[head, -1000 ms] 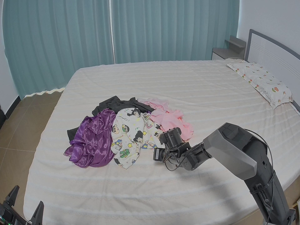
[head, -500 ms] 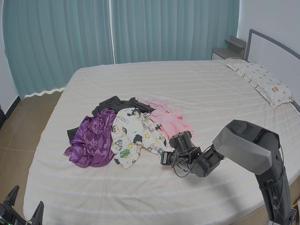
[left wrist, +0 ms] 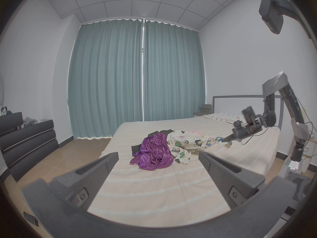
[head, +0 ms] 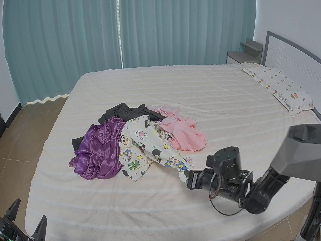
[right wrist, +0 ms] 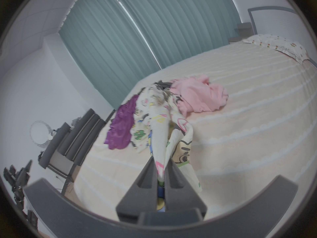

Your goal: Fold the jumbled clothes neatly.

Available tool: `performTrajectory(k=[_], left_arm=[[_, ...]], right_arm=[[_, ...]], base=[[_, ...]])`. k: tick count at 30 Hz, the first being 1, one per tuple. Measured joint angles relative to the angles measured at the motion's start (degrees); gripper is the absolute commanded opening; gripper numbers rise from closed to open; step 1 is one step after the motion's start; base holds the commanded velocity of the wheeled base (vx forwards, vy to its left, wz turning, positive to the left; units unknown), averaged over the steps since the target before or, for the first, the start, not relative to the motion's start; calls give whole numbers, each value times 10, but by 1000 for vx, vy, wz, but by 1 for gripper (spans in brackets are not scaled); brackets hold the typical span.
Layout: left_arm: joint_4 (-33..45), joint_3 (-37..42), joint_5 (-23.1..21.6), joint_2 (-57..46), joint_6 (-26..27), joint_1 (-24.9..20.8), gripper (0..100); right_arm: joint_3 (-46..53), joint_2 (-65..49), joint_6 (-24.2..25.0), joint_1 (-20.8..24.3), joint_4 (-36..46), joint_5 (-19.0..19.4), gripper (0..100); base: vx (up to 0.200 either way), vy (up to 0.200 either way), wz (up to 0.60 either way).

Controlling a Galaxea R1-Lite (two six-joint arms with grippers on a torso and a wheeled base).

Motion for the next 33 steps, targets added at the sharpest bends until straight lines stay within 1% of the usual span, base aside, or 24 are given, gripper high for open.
performTrajectory(k=[4,8,10,13,15,19,24,30,33], left_arm=[[-1,0,0,0,2,0,100],[-5,0,-2,0,10,0,100],[-12,-2,-2,1,7,-1,100],[-25,-34,-4,14,-11,-4,100],[-30,-67,-15,35,-15,-6,100],[-39,-122,-59,108,13,-18,100],[-66,-154,-96,228,41,-50,100],[-134,-167,-123,383,61,-100,100],[-187,-170,-132,471,69,-125,100]], right_arm=[[63,-88,-1,32,-24,-2,0],[103,-170,-4,61,-35,-2,0],[115,-210,-6,70,-37,-3,0],[123,-251,-10,78,-39,-2,0],[125,-269,-16,82,-39,-2,0],[116,-292,-25,86,-40,-1,0],[93,-301,-31,89,-41,-1,0],[57,-299,-37,90,-39,0,0],[35,-294,-39,91,-37,0,0]], base=[[0,0,0],[0,0,0],[0,0,0],[0,0,0],[0,0,0],[0,0,0],[0,0,0],[0,0,0],[0,0,0]])
